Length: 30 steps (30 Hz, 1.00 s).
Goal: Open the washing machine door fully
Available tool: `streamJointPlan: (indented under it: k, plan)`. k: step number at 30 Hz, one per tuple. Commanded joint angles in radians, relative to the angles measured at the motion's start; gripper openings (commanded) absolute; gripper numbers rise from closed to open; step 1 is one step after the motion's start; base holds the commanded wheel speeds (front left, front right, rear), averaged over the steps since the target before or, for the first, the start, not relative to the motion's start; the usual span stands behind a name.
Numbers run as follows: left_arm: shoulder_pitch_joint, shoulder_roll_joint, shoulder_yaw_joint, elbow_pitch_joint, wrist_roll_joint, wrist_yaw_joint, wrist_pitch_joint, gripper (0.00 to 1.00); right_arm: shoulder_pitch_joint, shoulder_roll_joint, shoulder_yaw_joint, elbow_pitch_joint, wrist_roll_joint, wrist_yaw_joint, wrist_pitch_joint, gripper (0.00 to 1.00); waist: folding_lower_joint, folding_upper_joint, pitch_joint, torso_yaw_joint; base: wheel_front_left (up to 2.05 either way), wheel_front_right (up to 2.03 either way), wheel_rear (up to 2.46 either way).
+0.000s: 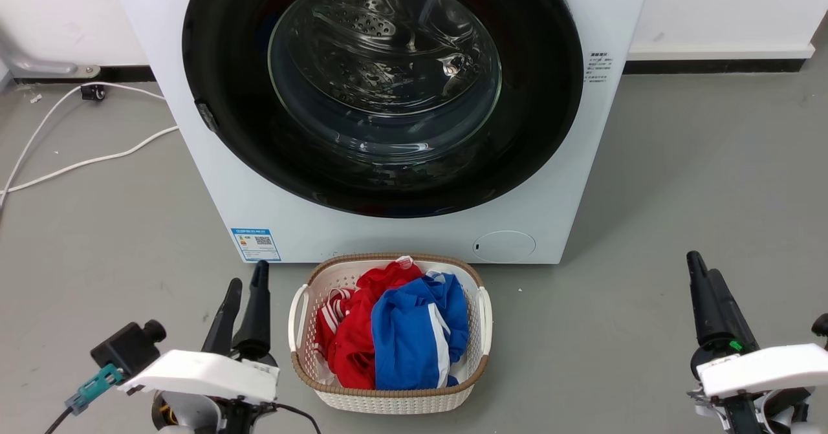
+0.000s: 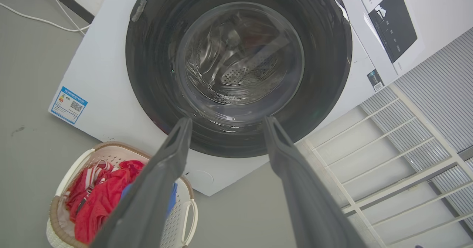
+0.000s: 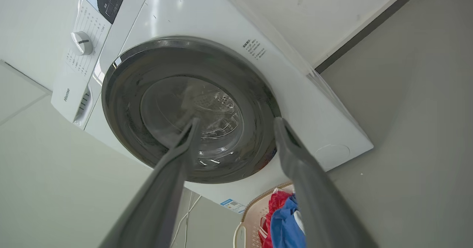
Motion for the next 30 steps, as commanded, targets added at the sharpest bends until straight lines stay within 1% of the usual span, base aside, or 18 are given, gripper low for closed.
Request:
streamJointPlan:
  k: [1, 7, 15, 22, 30]
  plan:
    - [-0.022, 0.012, -0.011, -0.018, 0.052, 0.002, -0.010, 1.00, -0.004, -0.007, -0.001, -0.024, -0.057, 0.001, 0.004, 1.00, 0.0000, -0.0001, 0.000, 0.000, 0.00, 0.00, 0.00]
    - [-0.025, 0.032, -0.042, -0.021, 0.178, 0.024, -0.030, 1.00, 0.011, -0.002, -0.003, -0.051, -0.194, 0.001, 0.009, 1.00, 0.0000, -0.0001, -0.003, 0.001, 0.00, 0.00, 0.00]
    - [-0.026, 0.060, -0.081, -0.025, 0.307, 0.067, -0.054, 1.00, 0.026, 0.003, -0.004, -0.072, -0.316, 0.001, 0.032, 1.00, 0.0000, -0.0001, -0.007, 0.000, 0.00, 0.00, 0.00]
    - [-0.029, 0.082, -0.118, -0.029, 0.390, 0.092, -0.074, 1.00, 0.038, 0.007, -0.007, -0.094, -0.409, 0.002, 0.045, 1.00, 0.0000, -0.0001, -0.008, 0.001, 0.00, 0.00, 0.00]
    - [-0.030, 0.100, -0.146, -0.025, 0.455, 0.115, -0.092, 1.00, 0.047, 0.010, 0.002, -0.118, -0.471, 0.002, 0.048, 1.00, 0.0000, -0.0001, -0.010, -0.001, 0.00, 0.00, 0.00]
